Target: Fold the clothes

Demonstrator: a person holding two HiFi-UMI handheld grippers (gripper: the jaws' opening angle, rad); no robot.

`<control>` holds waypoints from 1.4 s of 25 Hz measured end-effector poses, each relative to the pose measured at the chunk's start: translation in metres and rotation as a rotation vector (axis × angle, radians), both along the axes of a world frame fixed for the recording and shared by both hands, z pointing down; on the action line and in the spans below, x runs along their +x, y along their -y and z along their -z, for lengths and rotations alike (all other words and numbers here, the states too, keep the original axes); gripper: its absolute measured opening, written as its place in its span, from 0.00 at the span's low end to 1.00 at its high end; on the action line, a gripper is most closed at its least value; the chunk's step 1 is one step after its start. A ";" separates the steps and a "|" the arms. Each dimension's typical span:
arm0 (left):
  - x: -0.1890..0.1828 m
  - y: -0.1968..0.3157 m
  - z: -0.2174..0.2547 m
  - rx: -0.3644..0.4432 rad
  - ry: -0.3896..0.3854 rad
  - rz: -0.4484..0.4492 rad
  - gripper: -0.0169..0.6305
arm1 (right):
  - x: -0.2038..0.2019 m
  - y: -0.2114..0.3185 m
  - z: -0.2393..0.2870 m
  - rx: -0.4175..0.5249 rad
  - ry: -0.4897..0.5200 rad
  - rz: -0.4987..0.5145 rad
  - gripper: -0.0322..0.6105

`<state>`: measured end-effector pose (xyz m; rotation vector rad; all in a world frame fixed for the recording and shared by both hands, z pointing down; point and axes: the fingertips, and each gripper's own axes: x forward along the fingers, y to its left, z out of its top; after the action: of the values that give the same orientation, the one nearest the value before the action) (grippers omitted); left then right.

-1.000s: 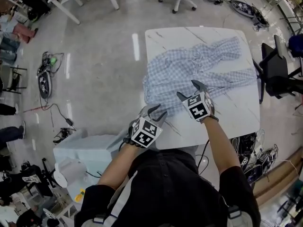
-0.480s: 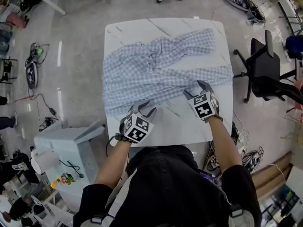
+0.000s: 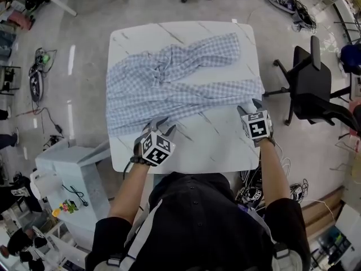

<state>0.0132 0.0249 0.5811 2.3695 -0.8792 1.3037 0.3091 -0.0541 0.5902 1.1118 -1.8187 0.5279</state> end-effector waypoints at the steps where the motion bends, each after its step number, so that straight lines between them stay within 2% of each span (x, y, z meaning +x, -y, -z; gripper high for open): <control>1: 0.001 0.000 -0.002 -0.005 0.010 -0.003 0.28 | 0.007 0.002 -0.002 -0.003 -0.001 -0.007 0.48; 6: 0.010 0.000 -0.011 -0.038 0.038 -0.024 0.28 | 0.026 0.008 -0.008 -0.034 0.014 -0.028 0.48; 11: 0.018 0.005 -0.017 -0.049 0.047 -0.038 0.28 | 0.028 0.018 -0.011 -0.055 0.065 -0.058 0.42; 15: 0.019 0.006 -0.026 -0.067 0.058 -0.044 0.21 | 0.027 0.021 -0.015 -0.077 0.081 -0.075 0.35; 18: 0.020 0.004 -0.030 -0.092 0.050 -0.043 0.16 | 0.025 0.022 -0.016 -0.088 0.094 -0.081 0.33; 20: 0.023 0.001 -0.030 -0.117 0.026 -0.039 0.10 | 0.028 0.022 -0.016 -0.094 0.087 -0.076 0.29; 22: 0.025 -0.002 -0.030 -0.141 0.007 -0.034 0.04 | 0.031 0.020 -0.015 -0.103 0.072 -0.069 0.21; 26: 0.026 -0.007 -0.030 -0.179 0.003 -0.051 0.04 | 0.038 0.011 -0.015 -0.115 0.039 -0.051 0.15; 31: 0.029 -0.035 -0.029 -0.224 0.007 -0.150 0.04 | 0.043 -0.005 -0.014 -0.122 -0.006 -0.051 0.14; 35: 0.029 -0.061 -0.028 -0.260 -0.014 -0.194 0.04 | 0.044 -0.014 -0.008 -0.120 -0.030 -0.080 0.14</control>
<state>0.0424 0.0859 0.6090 2.2966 -0.4513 1.3764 0.3532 -0.0405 0.5980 1.1080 -1.6992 0.6554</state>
